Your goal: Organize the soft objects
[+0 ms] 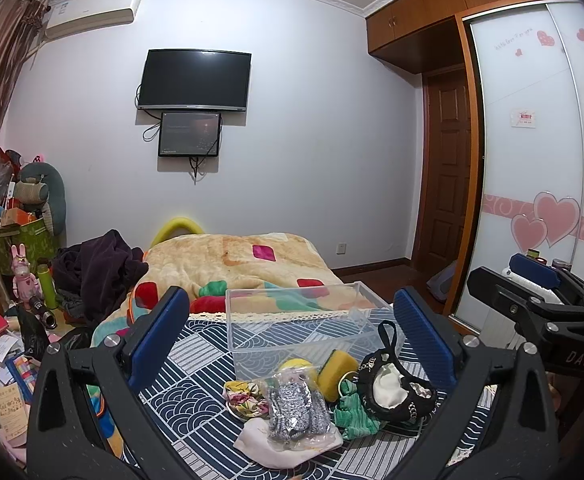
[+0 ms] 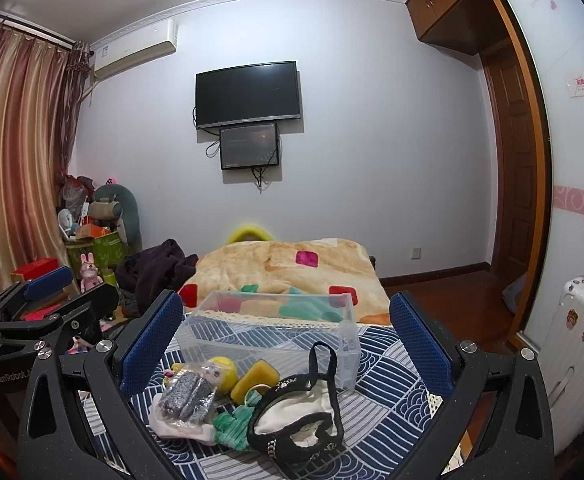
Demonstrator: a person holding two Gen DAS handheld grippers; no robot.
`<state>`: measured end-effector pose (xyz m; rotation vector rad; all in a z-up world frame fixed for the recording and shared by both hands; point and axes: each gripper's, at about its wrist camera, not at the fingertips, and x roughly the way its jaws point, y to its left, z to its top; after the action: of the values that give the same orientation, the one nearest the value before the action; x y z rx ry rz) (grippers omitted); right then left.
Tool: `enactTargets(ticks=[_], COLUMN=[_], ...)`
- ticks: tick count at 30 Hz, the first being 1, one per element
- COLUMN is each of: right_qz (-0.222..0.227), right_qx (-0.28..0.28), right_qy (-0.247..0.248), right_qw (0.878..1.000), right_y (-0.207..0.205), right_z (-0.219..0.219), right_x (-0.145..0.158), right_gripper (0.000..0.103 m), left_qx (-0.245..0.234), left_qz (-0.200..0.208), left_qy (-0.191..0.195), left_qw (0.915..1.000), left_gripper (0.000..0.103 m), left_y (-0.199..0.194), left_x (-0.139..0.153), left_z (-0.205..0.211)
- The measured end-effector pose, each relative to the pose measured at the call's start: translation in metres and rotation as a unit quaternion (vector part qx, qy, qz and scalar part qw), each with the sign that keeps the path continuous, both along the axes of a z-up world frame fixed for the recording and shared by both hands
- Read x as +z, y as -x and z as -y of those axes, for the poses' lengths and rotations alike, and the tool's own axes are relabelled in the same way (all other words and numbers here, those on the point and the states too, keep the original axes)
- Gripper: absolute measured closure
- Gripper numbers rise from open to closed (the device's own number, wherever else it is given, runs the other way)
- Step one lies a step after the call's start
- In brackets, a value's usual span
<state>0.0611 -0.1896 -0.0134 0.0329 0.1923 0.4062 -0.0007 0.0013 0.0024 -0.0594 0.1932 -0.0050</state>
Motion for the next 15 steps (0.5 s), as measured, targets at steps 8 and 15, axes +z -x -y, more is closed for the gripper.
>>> enactTargets(ticks=[8,15], right_qz=[0.000,0.002], right_qx=[0.000,0.000], right_qy=[0.000,0.000], right_qw=[1.000,1.000], right_y=[0.0002,-0.0010], right_z=[0.0001,0.0005], right_x=[-0.0007,-0.0019], right_gripper=[0.000,0.000], left_qx=[0.001,-0.002], left_qz=[0.001,0.000], left_qy=[0.000,0.001], left_qw=[1.0000,1.0000], left_gripper=[0.000,0.000], left_y=[0.0000,0.0005], left_x=[-0.0001,0.0001], left_z=[0.0003,0.0012])
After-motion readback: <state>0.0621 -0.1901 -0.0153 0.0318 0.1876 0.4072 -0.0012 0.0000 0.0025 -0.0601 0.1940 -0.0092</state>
